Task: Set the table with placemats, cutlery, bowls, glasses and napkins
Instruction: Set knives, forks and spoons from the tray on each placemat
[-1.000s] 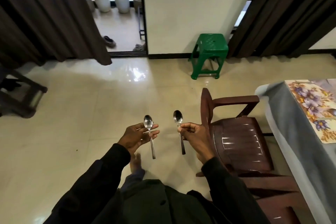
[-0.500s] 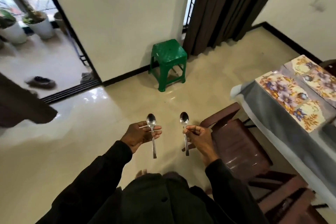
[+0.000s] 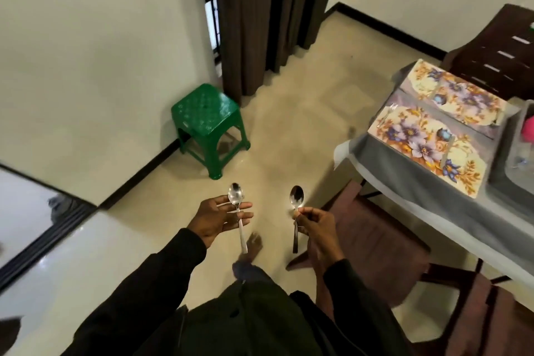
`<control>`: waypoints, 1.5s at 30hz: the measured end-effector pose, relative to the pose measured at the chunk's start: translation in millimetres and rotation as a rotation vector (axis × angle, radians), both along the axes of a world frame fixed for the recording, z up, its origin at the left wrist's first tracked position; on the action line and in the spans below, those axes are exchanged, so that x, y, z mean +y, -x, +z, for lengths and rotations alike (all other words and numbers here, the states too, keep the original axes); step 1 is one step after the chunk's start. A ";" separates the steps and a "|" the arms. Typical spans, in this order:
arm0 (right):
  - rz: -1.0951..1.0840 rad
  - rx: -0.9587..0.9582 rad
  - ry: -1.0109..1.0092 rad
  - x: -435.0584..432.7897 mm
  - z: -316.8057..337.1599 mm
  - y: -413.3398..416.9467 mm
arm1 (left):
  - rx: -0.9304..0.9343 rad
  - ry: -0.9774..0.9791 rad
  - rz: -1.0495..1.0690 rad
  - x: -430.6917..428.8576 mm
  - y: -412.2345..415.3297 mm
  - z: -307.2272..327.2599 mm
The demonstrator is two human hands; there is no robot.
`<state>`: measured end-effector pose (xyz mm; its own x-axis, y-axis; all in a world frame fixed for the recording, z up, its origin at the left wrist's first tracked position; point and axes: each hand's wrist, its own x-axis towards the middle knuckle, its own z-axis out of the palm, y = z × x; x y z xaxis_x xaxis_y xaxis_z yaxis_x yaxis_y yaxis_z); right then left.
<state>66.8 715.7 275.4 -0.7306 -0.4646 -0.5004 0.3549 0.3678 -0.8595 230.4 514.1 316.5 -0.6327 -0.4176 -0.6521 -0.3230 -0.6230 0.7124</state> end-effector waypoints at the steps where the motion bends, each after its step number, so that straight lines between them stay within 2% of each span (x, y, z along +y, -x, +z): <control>1: -0.014 -0.003 -0.002 -9.8 -0.2 11.2 | -0.008 0.002 -0.020 -13.9 14.9 2.5; 8: -0.149 0.031 0.022 -85.3 21.4 114.3 | 0.016 0.033 -0.123 -103.0 158.4 17.5; 18: -0.407 0.085 -0.065 -107.4 21.1 230.2 | 0.042 -0.055 -0.428 -147.6 350.9 13.8; 29: -0.824 0.070 -0.134 -133.6 24.1 342.4 | 0.050 -0.014 -0.870 -173.5 557.4 26.9; 36: -1.008 0.107 -0.162 -108.1 24.7 398.4 | 0.026 -0.008 -1.072 -138.4 639.4 27.5; 41: -1.037 0.085 -0.202 -49.4 6.7 447.3 | -0.019 0.009 -1.115 -99.4 699.1 15.4; 45: -1.050 0.019 -0.310 12.9 -14.3 493.3 | -0.054 0.013 -1.152 -64.9 744.8 7.5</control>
